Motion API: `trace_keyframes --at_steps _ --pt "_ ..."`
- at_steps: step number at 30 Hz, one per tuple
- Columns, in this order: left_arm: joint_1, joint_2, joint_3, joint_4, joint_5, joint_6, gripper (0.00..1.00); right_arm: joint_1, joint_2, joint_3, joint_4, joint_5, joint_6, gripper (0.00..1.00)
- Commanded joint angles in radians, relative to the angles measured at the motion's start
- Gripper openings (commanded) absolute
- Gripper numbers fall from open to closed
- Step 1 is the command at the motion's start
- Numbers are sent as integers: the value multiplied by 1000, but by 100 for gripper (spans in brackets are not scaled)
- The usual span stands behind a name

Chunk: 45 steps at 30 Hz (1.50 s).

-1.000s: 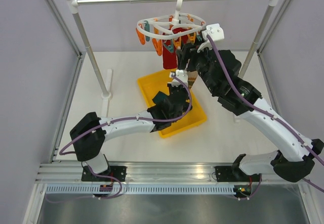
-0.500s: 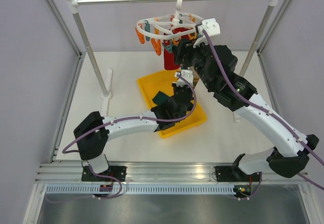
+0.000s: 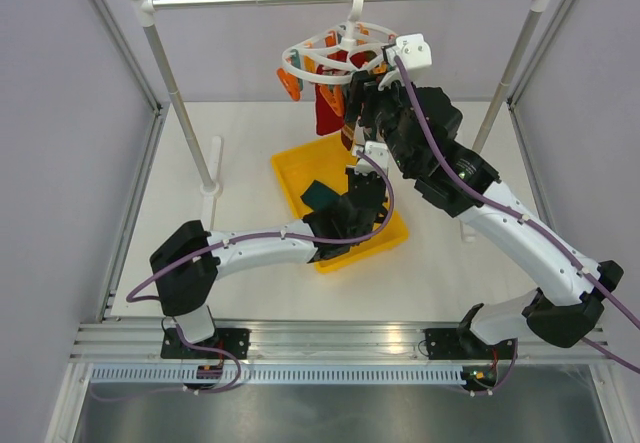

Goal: Remove the socks clipped to the hanger

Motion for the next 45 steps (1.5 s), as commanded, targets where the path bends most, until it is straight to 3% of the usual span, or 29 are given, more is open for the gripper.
trace_keyframes --at_steps 1,8,18,28,36,40,41,45 --pt "-8 12 33 5 -3 11 2 6 -11 18 56 31 -18 67" --pt "-8 2 21 2 -6 6 2 5 -14 12 67 35 -12 47" --pt "-7 -24 -19 0 -13 -21 2 5 -14 6 72 42 8 7" --pt "108 -90 -116 -118 98 -221 2 5 -22 -11 72 45 16 4" --pt "236 -17 -48 -265 266 -317 3 5 -20 -17 79 52 17 5" --pt "282 -3 -74 -269 348 -369 18 5 -19 -12 79 52 19 5" --pt "283 -4 -86 -261 359 -360 31 5 -19 -11 79 49 19 6" --pt "283 -26 -114 -187 397 -327 54 5 -17 -11 79 48 22 6"
